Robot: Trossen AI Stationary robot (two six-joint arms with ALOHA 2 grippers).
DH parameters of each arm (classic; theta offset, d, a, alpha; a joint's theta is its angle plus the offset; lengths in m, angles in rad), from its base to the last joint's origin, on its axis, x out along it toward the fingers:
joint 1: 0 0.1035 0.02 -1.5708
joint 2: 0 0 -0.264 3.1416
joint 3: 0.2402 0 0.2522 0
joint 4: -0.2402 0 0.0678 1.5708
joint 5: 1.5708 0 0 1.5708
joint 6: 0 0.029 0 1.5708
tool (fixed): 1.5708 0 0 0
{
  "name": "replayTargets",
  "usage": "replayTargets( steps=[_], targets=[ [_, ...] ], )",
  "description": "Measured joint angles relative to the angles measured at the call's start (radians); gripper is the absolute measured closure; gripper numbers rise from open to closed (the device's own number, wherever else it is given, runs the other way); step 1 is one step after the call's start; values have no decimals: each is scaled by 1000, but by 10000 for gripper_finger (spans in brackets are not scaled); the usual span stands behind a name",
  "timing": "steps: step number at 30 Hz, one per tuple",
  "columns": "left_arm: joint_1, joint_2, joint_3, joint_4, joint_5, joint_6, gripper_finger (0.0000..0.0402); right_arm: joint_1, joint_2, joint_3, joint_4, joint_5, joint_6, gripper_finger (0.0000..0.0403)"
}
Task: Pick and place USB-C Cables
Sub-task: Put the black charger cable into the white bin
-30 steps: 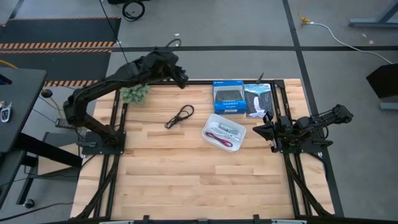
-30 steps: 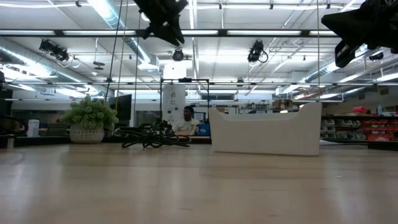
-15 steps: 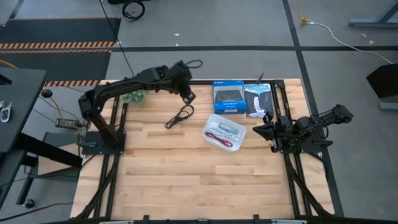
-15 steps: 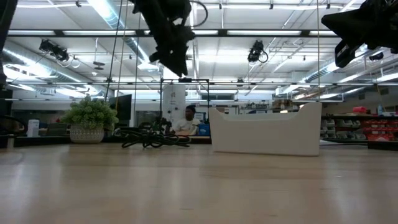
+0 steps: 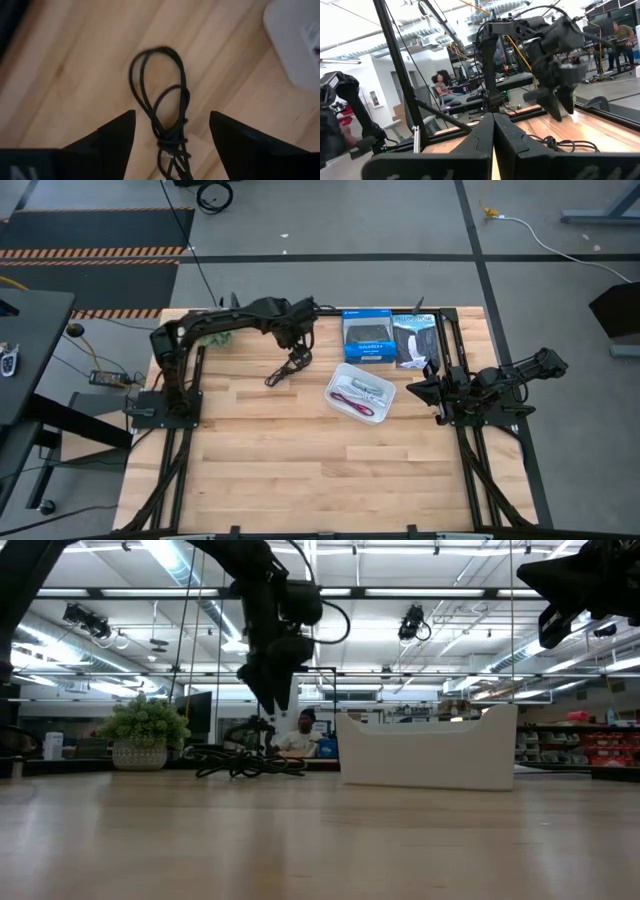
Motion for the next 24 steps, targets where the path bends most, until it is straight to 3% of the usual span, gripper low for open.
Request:
replayTargets(
  steps=[12,24],
  targets=[
    [-62,129,0,-83,5,37,131,0,0,0,0,0,0,389],
    [-99,235,0,-129,-73,105,133,0,0,0,0,0,0,389]
  ],
)
